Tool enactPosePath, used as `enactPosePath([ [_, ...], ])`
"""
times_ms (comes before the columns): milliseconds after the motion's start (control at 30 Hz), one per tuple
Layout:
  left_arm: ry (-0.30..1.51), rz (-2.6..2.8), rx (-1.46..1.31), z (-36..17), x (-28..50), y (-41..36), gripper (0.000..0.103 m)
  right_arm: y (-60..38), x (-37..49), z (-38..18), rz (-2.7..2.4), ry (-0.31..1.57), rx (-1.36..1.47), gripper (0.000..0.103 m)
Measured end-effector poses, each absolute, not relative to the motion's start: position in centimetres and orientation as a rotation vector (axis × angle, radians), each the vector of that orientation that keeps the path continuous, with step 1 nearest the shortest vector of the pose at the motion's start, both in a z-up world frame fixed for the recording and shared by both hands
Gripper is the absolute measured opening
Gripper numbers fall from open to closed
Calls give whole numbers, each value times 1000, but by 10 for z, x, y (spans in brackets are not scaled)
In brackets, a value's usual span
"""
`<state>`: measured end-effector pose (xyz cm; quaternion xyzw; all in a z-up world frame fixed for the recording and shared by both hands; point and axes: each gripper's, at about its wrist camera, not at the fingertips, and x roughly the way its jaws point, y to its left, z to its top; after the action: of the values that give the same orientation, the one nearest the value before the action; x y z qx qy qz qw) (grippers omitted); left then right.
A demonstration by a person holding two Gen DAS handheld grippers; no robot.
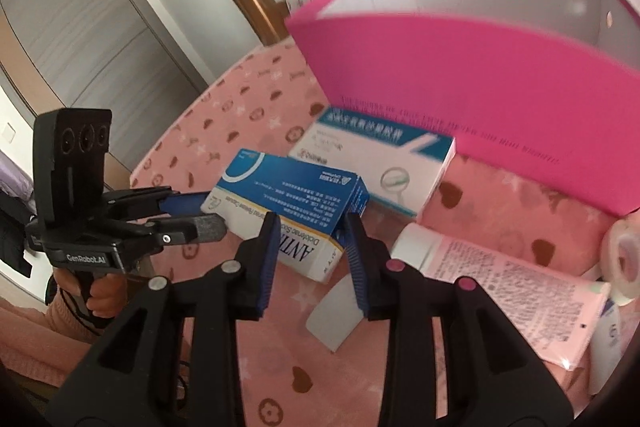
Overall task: Organize rigid objects
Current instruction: 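Lower the ANTINE box into the magenta box and open the right gripper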
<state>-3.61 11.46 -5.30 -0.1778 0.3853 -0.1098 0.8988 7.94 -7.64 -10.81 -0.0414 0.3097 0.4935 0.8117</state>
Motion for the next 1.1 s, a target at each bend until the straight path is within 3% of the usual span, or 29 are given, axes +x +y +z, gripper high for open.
enactPosePath([
  [667, 639, -270, -149, 39, 23, 86, 47, -120, 91, -25, 1008, 426, -27, 36],
  [1100, 703, -186, -88, 39, 103, 96, 47, -99, 173, -19, 980, 507, 49, 36],
])
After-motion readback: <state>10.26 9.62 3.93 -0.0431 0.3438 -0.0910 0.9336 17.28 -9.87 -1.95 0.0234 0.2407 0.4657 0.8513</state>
